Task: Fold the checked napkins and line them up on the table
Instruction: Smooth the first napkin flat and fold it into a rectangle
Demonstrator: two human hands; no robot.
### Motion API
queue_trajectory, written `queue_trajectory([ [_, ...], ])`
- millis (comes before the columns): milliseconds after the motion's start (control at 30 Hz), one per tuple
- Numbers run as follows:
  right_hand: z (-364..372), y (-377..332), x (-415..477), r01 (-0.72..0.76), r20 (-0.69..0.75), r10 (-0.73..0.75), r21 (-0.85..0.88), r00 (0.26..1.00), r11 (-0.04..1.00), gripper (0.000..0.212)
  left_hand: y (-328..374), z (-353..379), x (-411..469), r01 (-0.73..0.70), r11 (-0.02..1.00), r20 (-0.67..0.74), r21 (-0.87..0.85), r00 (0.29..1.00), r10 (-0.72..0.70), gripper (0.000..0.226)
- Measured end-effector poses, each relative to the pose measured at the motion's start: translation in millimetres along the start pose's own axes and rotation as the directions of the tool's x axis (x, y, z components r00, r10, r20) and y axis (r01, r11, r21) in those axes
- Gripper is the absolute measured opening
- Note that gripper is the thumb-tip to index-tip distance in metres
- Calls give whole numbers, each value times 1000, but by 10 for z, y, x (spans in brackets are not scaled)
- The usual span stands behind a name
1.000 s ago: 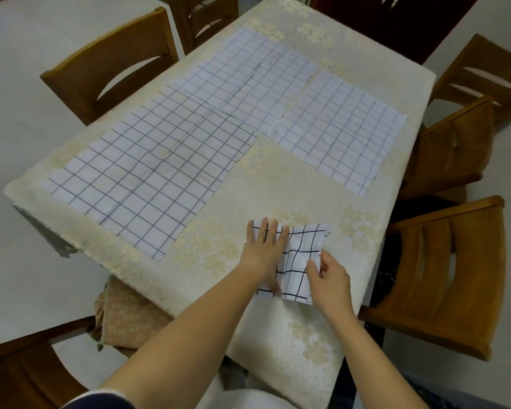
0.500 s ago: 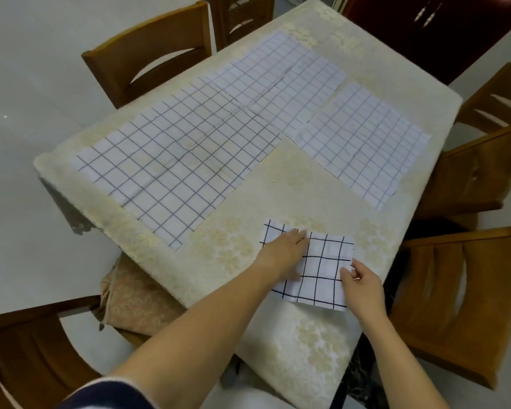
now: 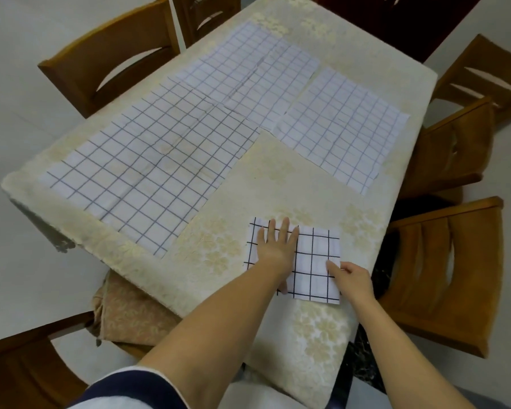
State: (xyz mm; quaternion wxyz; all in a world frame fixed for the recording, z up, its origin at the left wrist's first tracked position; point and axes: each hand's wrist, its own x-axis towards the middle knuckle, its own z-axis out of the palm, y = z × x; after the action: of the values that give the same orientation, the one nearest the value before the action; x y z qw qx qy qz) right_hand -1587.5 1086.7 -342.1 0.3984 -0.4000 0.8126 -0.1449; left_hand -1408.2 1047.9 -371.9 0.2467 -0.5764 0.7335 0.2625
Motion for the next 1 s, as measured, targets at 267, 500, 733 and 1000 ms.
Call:
queue_trajectory([
  [267, 92, 112, -98, 154, -108, -165, -108, 980, 982, 25, -63, 33, 0, -7, 999, -31, -48, 1000, 6, 162],
  [500, 115, -161, -367, 321, -92, -328, -84, 940, 943, 34, -110, 82, 30, -49, 995, -68, -85, 997, 43, 162],
  [733, 203, -340, -537, 430, -41, -435, -103, 899, 897, 45, -187, 69, 1, -109, 988, -106, -107, 990, 98, 160],
  [1000, 474, -515, -648, 546, 27, -555, -228, 831, 806, 48, -687, 21, -386, -298, 819, -469, -490, 882, 41, 92],
])
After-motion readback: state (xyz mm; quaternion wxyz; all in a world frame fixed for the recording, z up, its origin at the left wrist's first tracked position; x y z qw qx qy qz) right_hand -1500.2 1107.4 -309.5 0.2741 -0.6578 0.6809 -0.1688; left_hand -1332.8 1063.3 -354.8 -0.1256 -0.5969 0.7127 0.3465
